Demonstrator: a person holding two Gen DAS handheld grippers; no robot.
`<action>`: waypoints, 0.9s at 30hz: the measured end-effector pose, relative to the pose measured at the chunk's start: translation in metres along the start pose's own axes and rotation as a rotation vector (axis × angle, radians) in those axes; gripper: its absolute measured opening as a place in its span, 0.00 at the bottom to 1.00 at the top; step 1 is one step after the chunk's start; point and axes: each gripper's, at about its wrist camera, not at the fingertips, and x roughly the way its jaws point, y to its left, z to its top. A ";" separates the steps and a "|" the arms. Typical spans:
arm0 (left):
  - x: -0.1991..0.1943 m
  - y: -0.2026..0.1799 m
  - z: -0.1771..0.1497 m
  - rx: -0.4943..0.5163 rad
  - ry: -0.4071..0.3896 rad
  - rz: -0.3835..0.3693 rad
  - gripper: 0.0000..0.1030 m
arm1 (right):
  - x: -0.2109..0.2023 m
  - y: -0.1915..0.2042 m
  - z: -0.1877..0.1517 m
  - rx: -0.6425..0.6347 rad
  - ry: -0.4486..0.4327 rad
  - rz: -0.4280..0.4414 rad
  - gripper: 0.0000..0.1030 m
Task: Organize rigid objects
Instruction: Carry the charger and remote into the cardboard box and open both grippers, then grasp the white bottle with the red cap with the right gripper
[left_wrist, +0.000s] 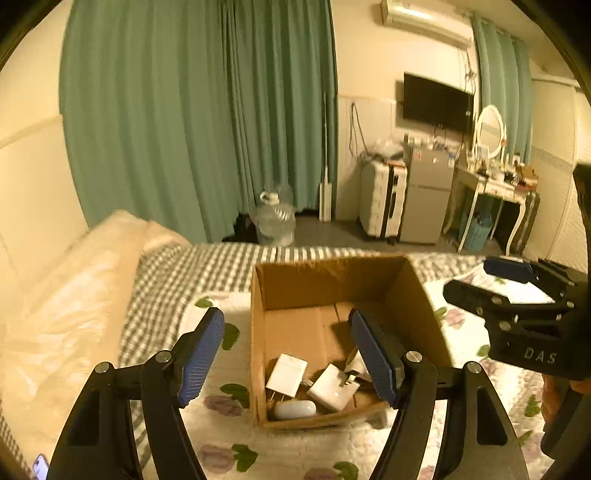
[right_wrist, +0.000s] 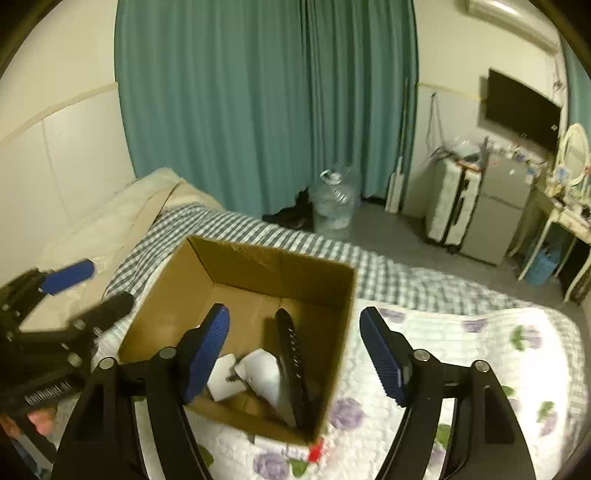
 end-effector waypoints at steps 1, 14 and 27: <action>-0.013 0.002 0.001 0.001 -0.016 0.001 0.74 | -0.008 0.000 0.000 -0.002 -0.005 -0.004 0.75; -0.088 0.006 -0.031 -0.031 -0.043 0.037 0.76 | -0.095 0.014 -0.047 0.001 -0.031 -0.087 0.95; -0.036 0.019 -0.087 -0.046 0.086 0.067 0.76 | -0.032 0.007 -0.105 0.069 0.096 -0.097 1.00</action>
